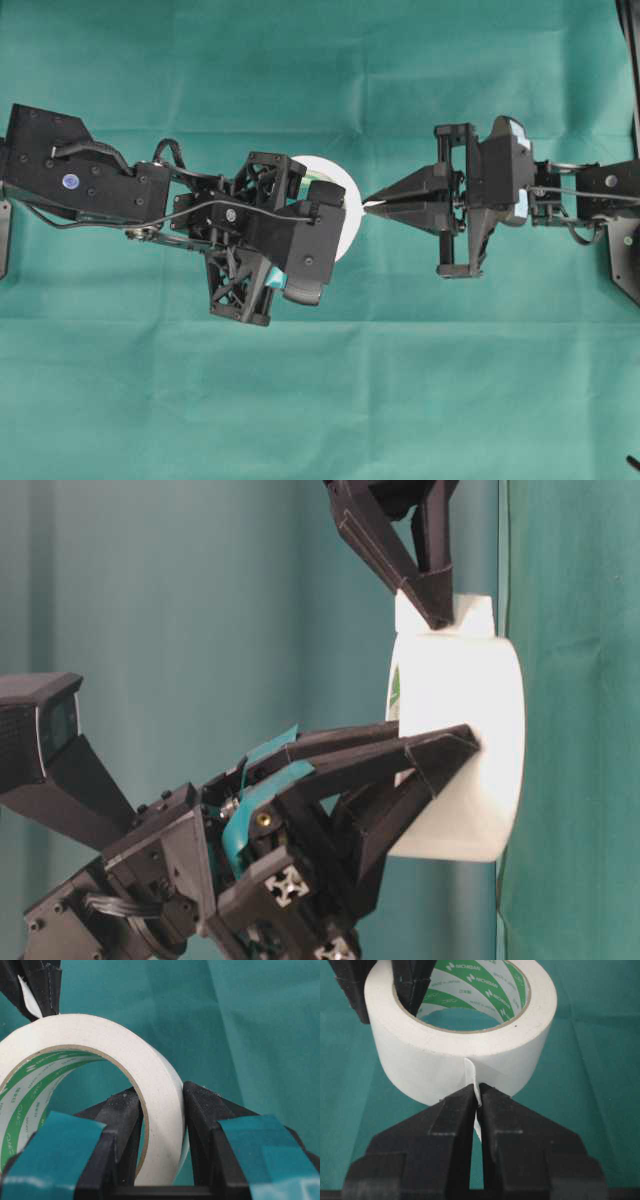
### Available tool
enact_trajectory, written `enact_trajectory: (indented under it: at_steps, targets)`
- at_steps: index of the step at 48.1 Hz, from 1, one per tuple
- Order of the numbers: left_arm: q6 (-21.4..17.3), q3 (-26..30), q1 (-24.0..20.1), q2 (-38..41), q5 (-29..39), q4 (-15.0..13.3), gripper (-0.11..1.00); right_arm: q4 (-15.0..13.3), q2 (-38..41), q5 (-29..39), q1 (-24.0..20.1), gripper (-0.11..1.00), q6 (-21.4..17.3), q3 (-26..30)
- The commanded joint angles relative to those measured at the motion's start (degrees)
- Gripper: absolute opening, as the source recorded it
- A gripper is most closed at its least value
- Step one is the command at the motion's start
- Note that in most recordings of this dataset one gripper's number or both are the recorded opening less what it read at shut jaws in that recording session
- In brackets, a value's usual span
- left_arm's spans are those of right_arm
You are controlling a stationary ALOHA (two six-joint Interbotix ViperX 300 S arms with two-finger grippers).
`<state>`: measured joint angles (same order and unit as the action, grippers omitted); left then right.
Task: Peel off the duct tape with your right arm.
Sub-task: 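Pull the left gripper with the roll away from the right gripper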
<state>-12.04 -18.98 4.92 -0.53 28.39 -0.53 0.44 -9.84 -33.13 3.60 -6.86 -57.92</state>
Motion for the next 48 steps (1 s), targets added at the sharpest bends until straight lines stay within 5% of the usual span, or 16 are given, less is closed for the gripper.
enact_trajectory:
  at_steps: [1, 48]
  targets:
    - [-0.4, 2.9, 2.2, -2.2, -0.5, -0.1, 0.22, 0.5, -0.4, -0.6, 1.8, -0.09, -0.2, 1.0]
    - [-0.6, 4.7, 11.6, -1.8, -3.3, -0.2, 0.22, 1.7, 0.6, -0.5, 7.0, -0.09, 0.1, 0.8]
